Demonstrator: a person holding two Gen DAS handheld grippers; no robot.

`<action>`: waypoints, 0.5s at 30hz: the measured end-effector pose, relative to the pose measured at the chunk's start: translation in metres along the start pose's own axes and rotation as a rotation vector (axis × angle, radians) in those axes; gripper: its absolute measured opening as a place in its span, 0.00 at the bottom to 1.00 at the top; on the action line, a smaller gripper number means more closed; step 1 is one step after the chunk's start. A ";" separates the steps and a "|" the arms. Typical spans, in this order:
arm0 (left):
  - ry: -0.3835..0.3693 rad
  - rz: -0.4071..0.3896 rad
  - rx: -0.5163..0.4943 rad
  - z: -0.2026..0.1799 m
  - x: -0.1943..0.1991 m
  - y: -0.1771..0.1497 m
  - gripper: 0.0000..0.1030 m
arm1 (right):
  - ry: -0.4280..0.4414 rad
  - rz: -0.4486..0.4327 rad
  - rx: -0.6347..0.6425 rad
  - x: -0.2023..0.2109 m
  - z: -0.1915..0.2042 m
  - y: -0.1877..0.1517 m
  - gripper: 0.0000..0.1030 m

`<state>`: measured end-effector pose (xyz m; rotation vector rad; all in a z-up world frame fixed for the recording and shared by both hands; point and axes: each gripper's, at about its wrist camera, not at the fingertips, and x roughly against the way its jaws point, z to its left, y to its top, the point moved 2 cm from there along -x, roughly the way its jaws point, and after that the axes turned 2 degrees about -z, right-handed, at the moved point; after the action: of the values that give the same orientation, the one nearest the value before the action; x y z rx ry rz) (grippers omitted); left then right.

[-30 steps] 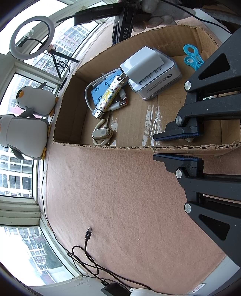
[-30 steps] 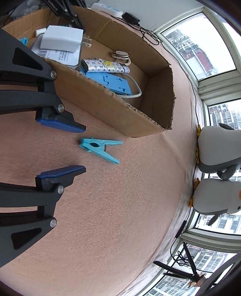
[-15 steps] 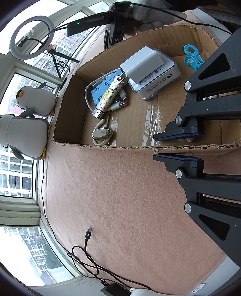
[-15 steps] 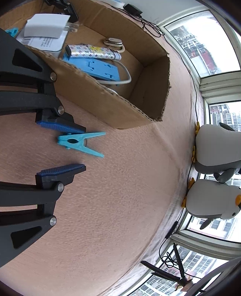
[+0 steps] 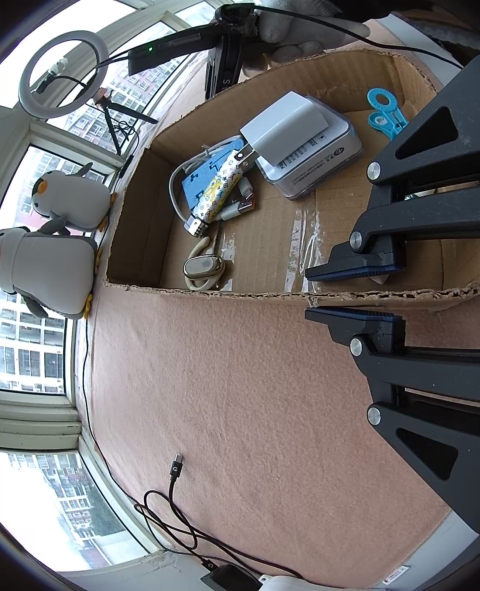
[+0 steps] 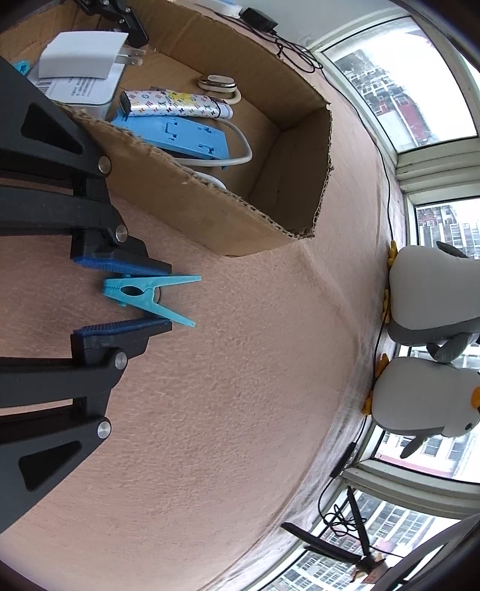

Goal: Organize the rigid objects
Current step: 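Close the right gripper on the teal clothespin and lift it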

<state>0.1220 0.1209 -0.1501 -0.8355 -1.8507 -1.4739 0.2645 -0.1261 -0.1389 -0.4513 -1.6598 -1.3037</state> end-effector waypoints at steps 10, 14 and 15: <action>0.001 -0.002 -0.001 0.002 0.000 0.000 0.14 | 0.024 -0.040 -0.037 0.031 0.003 -0.011 0.19; 0.002 -0.002 -0.003 0.002 0.000 0.000 0.14 | 0.036 -0.052 -0.048 0.044 0.009 -0.013 0.19; 0.003 -0.002 -0.003 0.003 0.000 0.000 0.14 | 0.039 -0.054 -0.049 0.046 0.010 -0.014 0.19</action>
<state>0.1213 0.1235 -0.1506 -0.8331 -1.8482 -1.4789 0.2274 -0.1337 -0.1078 -0.4101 -1.6208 -1.3873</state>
